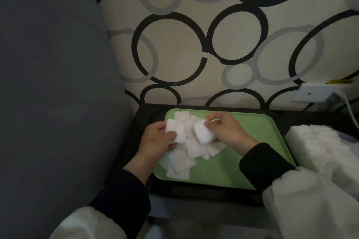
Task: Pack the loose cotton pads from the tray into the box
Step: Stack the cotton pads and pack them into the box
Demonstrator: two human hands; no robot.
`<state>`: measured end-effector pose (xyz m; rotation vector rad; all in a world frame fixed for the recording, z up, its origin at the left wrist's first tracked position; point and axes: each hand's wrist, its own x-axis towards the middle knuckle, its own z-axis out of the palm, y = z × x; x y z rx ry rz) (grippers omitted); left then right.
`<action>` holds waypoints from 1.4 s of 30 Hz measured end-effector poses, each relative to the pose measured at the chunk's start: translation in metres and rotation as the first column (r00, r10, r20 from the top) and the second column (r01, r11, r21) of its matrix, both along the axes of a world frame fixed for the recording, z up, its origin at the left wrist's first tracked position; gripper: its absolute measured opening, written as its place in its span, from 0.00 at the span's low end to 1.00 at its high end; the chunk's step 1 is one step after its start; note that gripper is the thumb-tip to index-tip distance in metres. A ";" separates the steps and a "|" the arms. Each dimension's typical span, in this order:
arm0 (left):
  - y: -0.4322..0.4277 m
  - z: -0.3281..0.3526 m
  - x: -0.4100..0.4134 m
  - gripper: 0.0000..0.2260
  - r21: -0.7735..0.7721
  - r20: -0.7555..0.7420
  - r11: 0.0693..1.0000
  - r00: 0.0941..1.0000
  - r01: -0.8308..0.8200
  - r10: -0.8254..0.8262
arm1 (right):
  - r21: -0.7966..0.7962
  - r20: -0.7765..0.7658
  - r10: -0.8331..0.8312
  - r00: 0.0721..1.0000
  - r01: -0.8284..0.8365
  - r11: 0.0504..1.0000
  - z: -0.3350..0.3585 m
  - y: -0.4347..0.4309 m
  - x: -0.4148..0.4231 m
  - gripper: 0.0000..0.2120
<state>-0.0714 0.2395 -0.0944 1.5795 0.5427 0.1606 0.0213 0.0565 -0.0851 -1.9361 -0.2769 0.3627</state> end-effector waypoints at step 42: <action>-0.087 0.022 0.016 0.12 -0.258 0.054 0.951 0.985 0.170 -0.161 | -0.043 0.286 -0.032 0.958 0.046 0.998 0.020 -0.047 -0.019 0.08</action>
